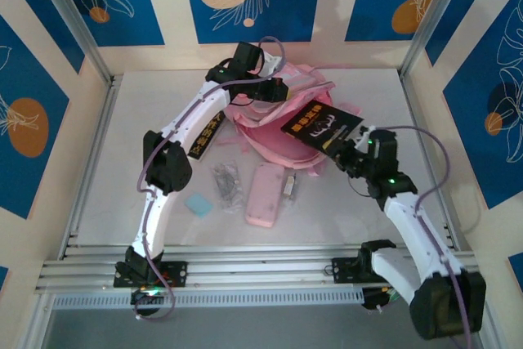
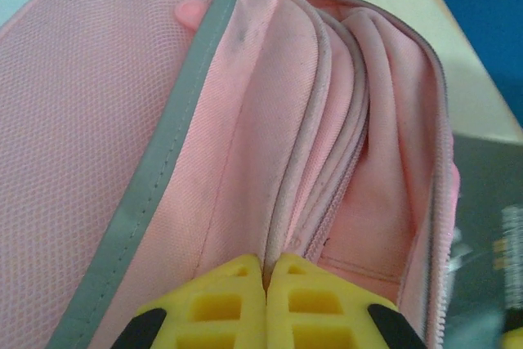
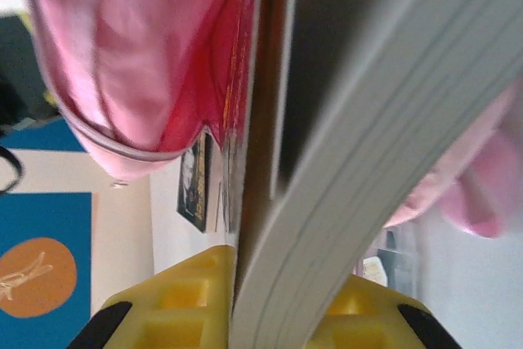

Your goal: Pack the student bag

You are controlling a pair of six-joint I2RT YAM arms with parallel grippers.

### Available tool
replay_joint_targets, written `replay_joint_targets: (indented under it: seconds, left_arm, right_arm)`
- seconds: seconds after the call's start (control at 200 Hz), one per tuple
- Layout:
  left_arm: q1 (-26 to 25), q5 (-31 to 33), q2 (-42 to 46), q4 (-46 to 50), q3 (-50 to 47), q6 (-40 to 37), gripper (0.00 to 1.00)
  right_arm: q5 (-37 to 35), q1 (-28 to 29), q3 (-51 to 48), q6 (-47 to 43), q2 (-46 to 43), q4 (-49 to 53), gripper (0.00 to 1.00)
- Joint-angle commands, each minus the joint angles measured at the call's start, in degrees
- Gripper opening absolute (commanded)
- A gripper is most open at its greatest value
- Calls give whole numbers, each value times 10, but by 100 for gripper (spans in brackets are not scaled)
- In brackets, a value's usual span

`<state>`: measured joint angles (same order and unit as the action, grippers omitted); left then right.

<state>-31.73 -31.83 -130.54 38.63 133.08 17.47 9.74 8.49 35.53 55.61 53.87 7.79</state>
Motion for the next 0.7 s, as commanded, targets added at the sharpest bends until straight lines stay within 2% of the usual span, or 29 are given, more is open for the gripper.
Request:
replay_joint_targets:
  seconds: [0.0, 0.195, 0.29, 0.455, 0.6, 0.695]
  left_arm:
    - [1, -46, 35, -62, 26, 51, 0]
    - [0, -52, 35, -96, 23, 86, 0]
    - [-2, -53, 39, -112, 13, 99, 0]
    - [-2, -54, 55, -139, -21, 109, 0]
    - [-2, -50, 60, -143, -40, 106, 0]
    - [-2, -48, 60, -142, -42, 103, 0]
  right_arm:
    - [-90, 64, 12, 4, 60, -219, 0]
    - [-193, 138, 52, 5, 225, -384, 0]
    - [-246, 158, 87, -3, 302, -426, 0]
    - [-262, 159, 118, 21, 423, -558, 0]
    - [-223, 159, 184, 55, 517, -551, 0]
    - [-213, 162, 196, 112, 543, -516, 0]
